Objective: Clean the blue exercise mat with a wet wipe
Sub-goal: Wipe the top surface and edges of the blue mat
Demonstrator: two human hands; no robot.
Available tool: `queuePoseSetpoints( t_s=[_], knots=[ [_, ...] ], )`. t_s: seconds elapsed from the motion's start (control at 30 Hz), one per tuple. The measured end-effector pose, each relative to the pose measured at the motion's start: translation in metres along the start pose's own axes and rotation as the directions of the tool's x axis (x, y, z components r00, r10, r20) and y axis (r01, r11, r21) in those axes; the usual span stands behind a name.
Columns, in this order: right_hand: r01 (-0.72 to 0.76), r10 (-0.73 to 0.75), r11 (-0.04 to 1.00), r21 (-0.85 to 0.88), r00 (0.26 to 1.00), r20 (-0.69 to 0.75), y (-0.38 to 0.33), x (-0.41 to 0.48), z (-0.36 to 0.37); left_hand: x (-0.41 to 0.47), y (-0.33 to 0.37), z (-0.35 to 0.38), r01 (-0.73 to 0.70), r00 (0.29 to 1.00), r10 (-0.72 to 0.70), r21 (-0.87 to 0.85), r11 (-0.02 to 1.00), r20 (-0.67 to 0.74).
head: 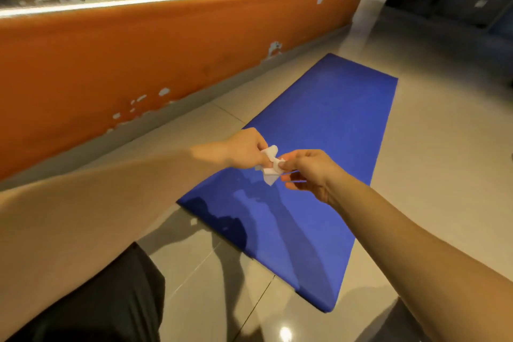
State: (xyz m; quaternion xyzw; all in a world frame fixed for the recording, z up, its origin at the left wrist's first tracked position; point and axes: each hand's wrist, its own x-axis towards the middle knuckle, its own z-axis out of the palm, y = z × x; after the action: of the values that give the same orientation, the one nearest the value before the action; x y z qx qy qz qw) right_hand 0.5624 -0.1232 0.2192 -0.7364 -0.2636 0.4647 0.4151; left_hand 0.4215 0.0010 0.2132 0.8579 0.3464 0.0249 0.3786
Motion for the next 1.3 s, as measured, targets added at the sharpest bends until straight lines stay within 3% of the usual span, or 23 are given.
queuePoseSetpoints(
  t_s=[0.2,0.33,0.4,0.47,0.6,0.67,0.73,0.87,1.13,1.2,1.3],
  knots=[
    [0.067,-0.049,0.993,-0.094,0.981,0.186,0.027,0.036,0.013,-0.005,-0.013,0.019,0.249,0.961,-0.250,0.025,0.968,0.117],
    [0.059,-0.040,0.997,-0.050,0.948,0.317,0.051,0.056,0.012,-0.007,-0.018,0.054,0.353,0.932,-0.362,-0.244,0.903,0.007],
    [0.029,0.012,0.994,-0.108,0.932,0.363,0.075,0.070,0.003,-0.010,-0.030,0.086,0.398,0.888,-0.455,-0.382,0.834,-0.067],
    [-0.036,0.116,0.970,-0.240,0.937,0.329,0.110,0.086,-0.015,-0.017,-0.053,0.127,0.479,0.790,-0.610,-0.558,0.678,-0.063],
    [-0.218,0.289,0.856,-0.468,0.954,0.084,0.189,0.120,-0.063,-0.032,-0.089,0.209,0.513,0.465,-0.884,-0.828,0.227,0.046],
    [-0.306,0.338,0.791,-0.530,0.940,-0.037,0.226,0.136,-0.089,-0.033,-0.089,0.244,0.416,0.386,-0.913,-0.908,0.047,0.129],
    [-0.389,0.376,0.727,-0.566,0.915,-0.146,0.253,0.149,-0.113,-0.027,-0.086,0.278,0.393,0.343,-0.920,-0.919,-0.042,0.189],
    [-0.458,0.368,0.622,-0.635,0.887,-0.279,0.289,0.170,-0.142,-0.007,-0.081,0.335,0.350,0.293,-0.940,-0.935,-0.064,0.174],
    [-0.555,0.439,0.765,-0.325,0.820,-0.368,0.299,0.184,-0.171,0.020,-0.058,0.348,0.387,0.282,-0.943,-0.920,-0.056,0.176],
    [-0.544,0.483,0.824,-0.154,0.819,-0.308,0.299,0.182,-0.177,0.014,-0.057,0.342,0.419,0.311,-0.934,-0.908,-0.031,0.175],
    [-0.533,0.499,0.845,-0.051,0.819,-0.284,0.297,0.175,-0.185,0.005,-0.044,0.329,0.385,0.365,-0.921,-0.923,0.017,0.135]
  ],
)
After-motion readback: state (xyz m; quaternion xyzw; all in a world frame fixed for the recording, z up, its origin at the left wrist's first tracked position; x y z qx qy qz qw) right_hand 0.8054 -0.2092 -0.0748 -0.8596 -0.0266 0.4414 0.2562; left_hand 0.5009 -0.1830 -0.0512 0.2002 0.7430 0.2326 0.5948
